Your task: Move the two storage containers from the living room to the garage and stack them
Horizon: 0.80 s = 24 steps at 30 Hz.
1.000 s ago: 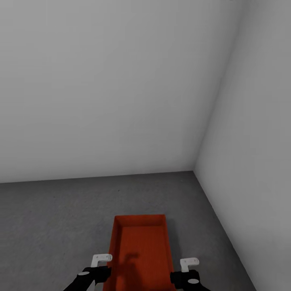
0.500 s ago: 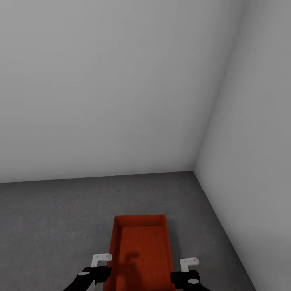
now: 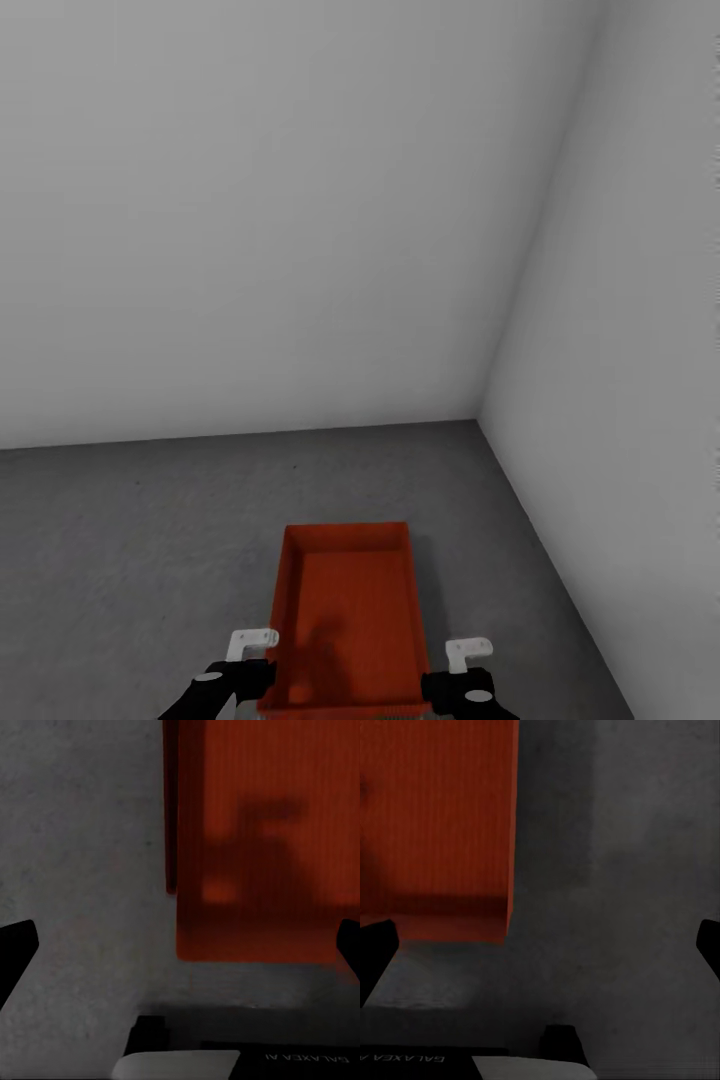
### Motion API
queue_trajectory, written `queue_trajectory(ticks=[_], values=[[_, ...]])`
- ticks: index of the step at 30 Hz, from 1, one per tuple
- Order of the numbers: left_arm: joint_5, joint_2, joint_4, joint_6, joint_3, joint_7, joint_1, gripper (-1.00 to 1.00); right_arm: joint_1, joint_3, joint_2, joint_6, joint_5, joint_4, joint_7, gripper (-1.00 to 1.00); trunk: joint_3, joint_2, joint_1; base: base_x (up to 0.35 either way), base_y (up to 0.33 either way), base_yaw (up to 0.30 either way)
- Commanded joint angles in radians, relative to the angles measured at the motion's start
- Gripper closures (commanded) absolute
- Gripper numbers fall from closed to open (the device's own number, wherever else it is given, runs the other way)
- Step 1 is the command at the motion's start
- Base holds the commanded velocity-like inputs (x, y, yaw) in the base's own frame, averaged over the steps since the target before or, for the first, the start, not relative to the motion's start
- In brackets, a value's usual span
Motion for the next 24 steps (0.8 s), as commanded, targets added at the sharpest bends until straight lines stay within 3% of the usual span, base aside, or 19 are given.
queue_trajectory(ticks=[1, 24], values=[[0.001, 0.000, -0.002, 0.007, 0.001, 0.002, 0.000, -1.00, -0.001, 0.009, 0.000, -0.003, -0.010, 0.000, -0.004, -1.00, -0.001, -0.001, -0.001, -0.315, 0.000, 0.000], [0.002, 0.001, -0.002, 0.003, 0.001, 0.002, 0.000, -1.00, -0.001, 0.008, 0.000, -0.004, -0.011, 0.001, -0.005, -1.00, 0.001, -0.001, -0.001, -0.318, 0.000, 0.000]])
